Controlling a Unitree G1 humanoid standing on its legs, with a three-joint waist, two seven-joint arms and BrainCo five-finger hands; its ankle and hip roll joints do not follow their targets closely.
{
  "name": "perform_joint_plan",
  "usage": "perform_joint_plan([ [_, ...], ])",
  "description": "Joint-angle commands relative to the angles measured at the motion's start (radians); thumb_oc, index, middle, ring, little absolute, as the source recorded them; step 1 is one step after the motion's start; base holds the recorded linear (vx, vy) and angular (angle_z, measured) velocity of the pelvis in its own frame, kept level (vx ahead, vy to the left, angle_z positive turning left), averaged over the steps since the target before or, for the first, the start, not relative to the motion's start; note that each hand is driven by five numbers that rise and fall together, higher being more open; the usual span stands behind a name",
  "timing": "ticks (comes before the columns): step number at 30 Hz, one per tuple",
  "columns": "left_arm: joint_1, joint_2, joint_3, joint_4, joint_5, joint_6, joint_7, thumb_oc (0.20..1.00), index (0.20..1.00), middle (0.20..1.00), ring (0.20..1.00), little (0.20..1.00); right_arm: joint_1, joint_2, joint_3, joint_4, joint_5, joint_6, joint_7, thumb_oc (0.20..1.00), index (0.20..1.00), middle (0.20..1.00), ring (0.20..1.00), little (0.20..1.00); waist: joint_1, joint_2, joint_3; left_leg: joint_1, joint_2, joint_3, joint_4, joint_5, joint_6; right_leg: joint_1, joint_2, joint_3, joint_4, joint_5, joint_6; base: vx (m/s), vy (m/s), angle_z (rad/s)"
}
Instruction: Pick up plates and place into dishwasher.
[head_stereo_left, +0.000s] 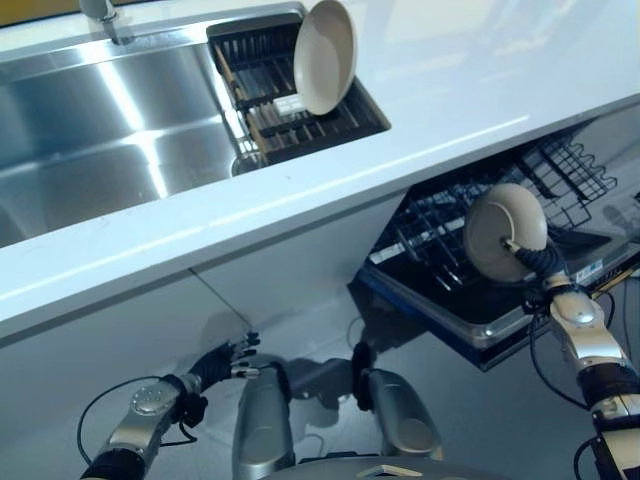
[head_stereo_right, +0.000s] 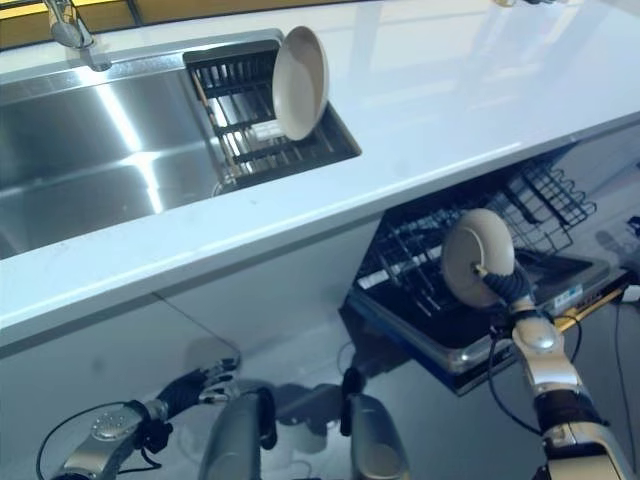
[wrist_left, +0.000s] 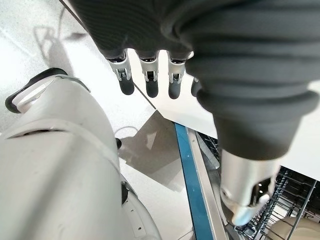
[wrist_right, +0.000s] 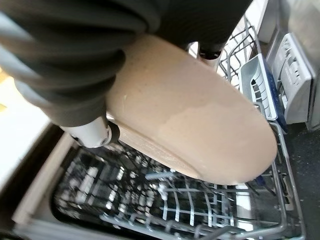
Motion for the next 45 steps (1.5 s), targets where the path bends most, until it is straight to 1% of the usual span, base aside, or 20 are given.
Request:
perform_joint_plan([
  [1, 0.008, 0.039, -0.059, -0.089, -0.063, -0.008, -0.011, 1.0, 1.0, 1.0, 1.0, 1.0, -0.097, -0.08, 0.028, 0.041, -0.011, -0.035, 0.008, 0.2, 0.2, 0.2, 0.2, 0.2, 0.032, 0.022, -0.036, 0.022, 0.033, -0.017, -0.076, 0.035, -0.023, 0.008, -0.056, 0.015, 0.021, -0.016, 0.084, -0.05, 0.024, 0.07],
  [6, -0.007, 0.036, -0.07, -0.088, -0.076, -0.004, 0.0, 1.0, 1.0, 1.0, 1.0, 1.0, -0.144, -0.096, 0.064, 0.072, -0.023, -0.049, 0.055, 0.2, 0.2, 0.2, 0.2, 0.2, 0.038, 0.036, -0.017, 0.004, 0.033, -0.021, -0.061, 0.037, -0.028, -0.001, -0.065, 0.011, 0.032, -0.02, 0.081, -0.03, 0.024, 0.12],
  [13, -0.023, 0.025, -0.093, -0.088, -0.094, -0.014, 0.008, 1.0, 1.0, 1.0, 1.0, 1.0, -0.193, -0.114, 0.094, 0.143, -0.017, -0.067, 0.113, 0.2, 0.2, 0.2, 0.2, 0.2, 0.04, 0.055, 0.007, -0.016, 0.036, -0.021, -0.059, 0.045, -0.038, -0.019, -0.074, 0.008, 0.042, -0.025, 0.076, -0.04, 0.026, 0.03],
  [18, -0.035, 0.024, -0.115, -0.091, -0.107, -0.028, 0.017, 1.0, 1.0, 1.0, 1.0, 1.0, -0.227, -0.13, 0.101, 0.19, 0.036, -0.087, 0.146, 0.2, 0.2, 0.2, 0.2, 0.2, 0.042, 0.066, 0.029, -0.031, 0.041, -0.026, -0.048, 0.045, -0.044, -0.031, -0.075, 0.009, 0.051, -0.029, 0.073, -0.02, 0.006, 0.01],
  [20, -0.041, 0.022, -0.118, -0.092, -0.123, -0.031, 0.022, 1.0, 1.0, 1.0, 1.0, 1.0, -0.243, -0.136, 0.099, 0.183, 0.043, -0.095, 0.161, 0.2, 0.2, 0.2, 0.2, 0.2, 0.039, 0.07, 0.036, -0.039, 0.038, -0.028, -0.054, 0.054, -0.047, -0.039, -0.078, 0.009, 0.052, -0.028, 0.07, -0.03, 0.021, -0.02],
  [24, -0.055, 0.01, -0.126, -0.094, -0.135, -0.03, 0.027, 1.0, 1.0, 1.0, 1.0, 1.0, -0.272, -0.151, 0.116, 0.192, 0.008, -0.078, 0.17, 0.2, 0.2, 0.2, 0.2, 0.2, 0.036, 0.083, 0.045, -0.046, 0.038, -0.03, -0.056, 0.057, -0.053, -0.052, -0.081, 0.011, 0.061, -0.035, 0.067, -0.03, 0.036, 0.0],
  [26, -0.057, 0.008, -0.134, -0.095, -0.142, -0.034, 0.034, 1.0, 1.0, 1.0, 1.0, 1.0, -0.28, -0.159, 0.123, 0.2, 0.014, -0.066, 0.173, 0.2, 0.2, 0.2, 0.2, 0.2, 0.034, 0.086, 0.049, -0.051, 0.036, -0.031, -0.055, 0.059, -0.054, -0.059, -0.084, 0.013, 0.067, -0.038, 0.064, -0.03, 0.037, 0.01],
  [29, -0.061, 0.003, -0.145, -0.088, -0.148, -0.043, 0.039, 1.0, 1.0, 1.0, 1.0, 1.0, -0.295, -0.165, 0.116, 0.259, 0.015, -0.05, 0.183, 0.2, 0.2, 0.2, 0.2, 0.2, 0.034, 0.092, 0.054, -0.052, 0.034, -0.031, -0.06, 0.062, -0.056, -0.063, -0.087, 0.011, 0.07, -0.043, 0.061, -0.01, 0.012, 0.02],
  [37, -0.071, -0.007, -0.17, -0.091, -0.164, -0.06, 0.047, 1.0, 1.0, 1.0, 1.0, 1.0, -0.361, -0.175, 0.142, 0.35, 0.002, -0.041, 0.212, 0.2, 0.2, 0.2, 0.2, 0.2, 0.038, 0.112, 0.069, -0.059, 0.028, -0.035, -0.068, 0.076, -0.063, -0.075, -0.101, 0.004, 0.082, -0.048, 0.05, 0.0, 0.003, 0.0],
  [38, -0.071, -0.009, -0.17, -0.091, -0.165, -0.059, 0.047, 1.0, 1.0, 1.0, 1.0, 1.0, -0.369, -0.179, 0.146, 0.362, 0.0, -0.047, 0.219, 0.2, 0.2, 0.2, 0.2, 0.2, 0.04, 0.117, 0.073, -0.057, 0.031, -0.035, -0.062, 0.071, -0.065, -0.075, -0.103, 0.003, 0.09, -0.054, 0.049, 0.0, 0.0, 0.0],
  [45, -0.065, -0.017, -0.184, -0.096, -0.18, -0.068, 0.056, 1.0, 1.0, 1.0, 1.0, 1.0, -0.405, -0.192, 0.168, 0.384, -0.021, -0.037, 0.233, 0.2, 0.2, 0.2, 0.2, 0.2, 0.038, 0.128, 0.078, -0.057, 0.03, -0.031, -0.068, 0.077, -0.07, -0.081, -0.112, 0.003, 0.098, -0.062, 0.042, 0.0, 0.019, 0.01],
])
